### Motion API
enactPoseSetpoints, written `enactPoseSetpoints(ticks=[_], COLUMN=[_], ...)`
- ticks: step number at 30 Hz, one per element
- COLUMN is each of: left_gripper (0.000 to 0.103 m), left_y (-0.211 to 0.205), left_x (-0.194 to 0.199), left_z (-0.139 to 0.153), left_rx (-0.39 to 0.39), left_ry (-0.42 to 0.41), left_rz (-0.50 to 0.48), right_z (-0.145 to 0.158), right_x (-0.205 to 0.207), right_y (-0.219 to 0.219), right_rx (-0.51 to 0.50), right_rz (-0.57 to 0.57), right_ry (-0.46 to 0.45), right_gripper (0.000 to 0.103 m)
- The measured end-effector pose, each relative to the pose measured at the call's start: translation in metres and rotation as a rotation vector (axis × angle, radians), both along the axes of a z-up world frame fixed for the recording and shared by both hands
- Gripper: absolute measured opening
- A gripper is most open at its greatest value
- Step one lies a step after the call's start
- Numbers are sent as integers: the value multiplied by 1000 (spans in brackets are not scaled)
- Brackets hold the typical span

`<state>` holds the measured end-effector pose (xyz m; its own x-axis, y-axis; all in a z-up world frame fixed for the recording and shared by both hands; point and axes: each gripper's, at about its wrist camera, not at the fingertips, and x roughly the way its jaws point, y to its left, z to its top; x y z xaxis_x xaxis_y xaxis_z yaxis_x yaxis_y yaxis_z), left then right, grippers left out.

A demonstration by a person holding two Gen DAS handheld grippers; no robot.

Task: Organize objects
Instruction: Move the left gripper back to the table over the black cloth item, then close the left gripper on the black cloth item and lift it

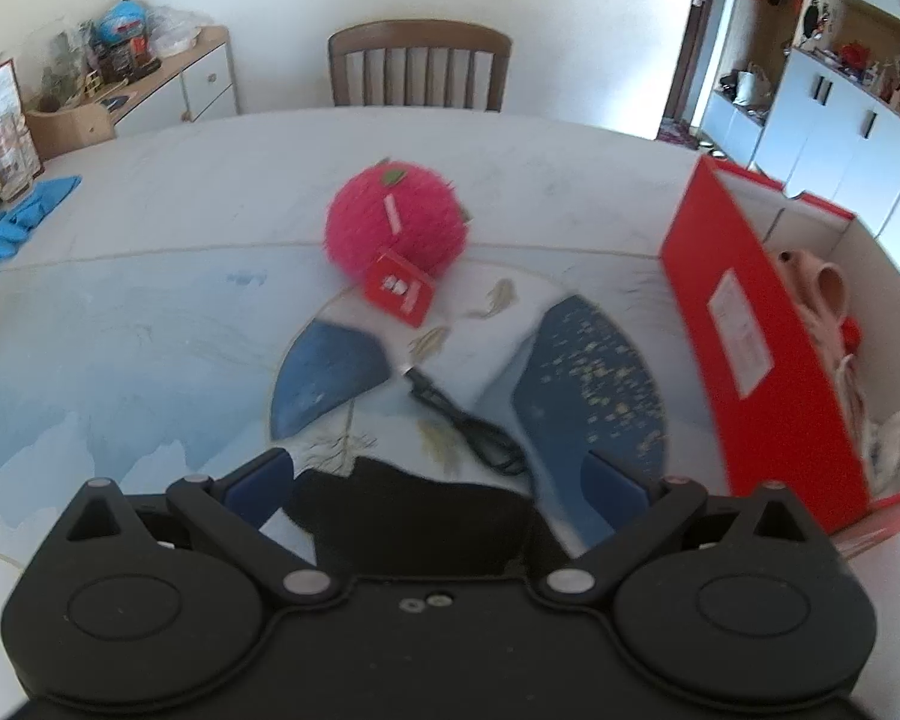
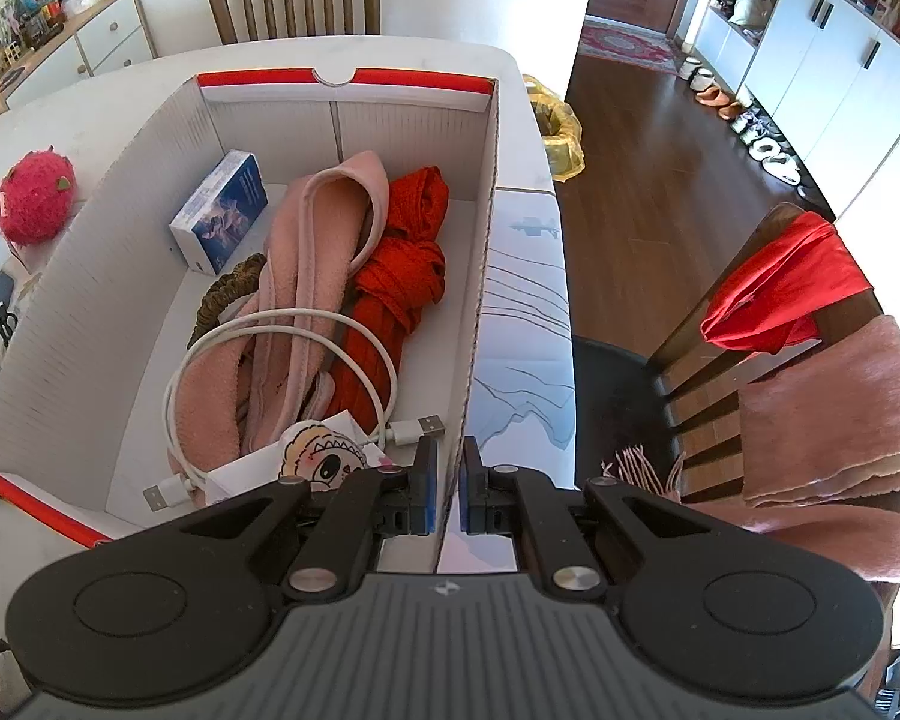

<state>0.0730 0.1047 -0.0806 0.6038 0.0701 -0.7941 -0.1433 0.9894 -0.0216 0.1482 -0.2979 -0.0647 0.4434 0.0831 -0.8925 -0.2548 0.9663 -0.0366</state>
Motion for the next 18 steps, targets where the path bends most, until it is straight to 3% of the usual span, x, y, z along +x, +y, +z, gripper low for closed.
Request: enactPoseSetpoints(ticks=[13,18], left_gripper=[101,91], left_y=[19,18], left_x=[9,10], left_z=[-46,-52], left_rx=[2,10], left_ry=[70,68], left_rz=[5,-7], right_z=[-7,-9], right_x=[-1,0], right_y=[2,2], right_rx=[-16,-16], right_rz=[-4,-8], right_ry=[18,24], right_gripper=[6,6])
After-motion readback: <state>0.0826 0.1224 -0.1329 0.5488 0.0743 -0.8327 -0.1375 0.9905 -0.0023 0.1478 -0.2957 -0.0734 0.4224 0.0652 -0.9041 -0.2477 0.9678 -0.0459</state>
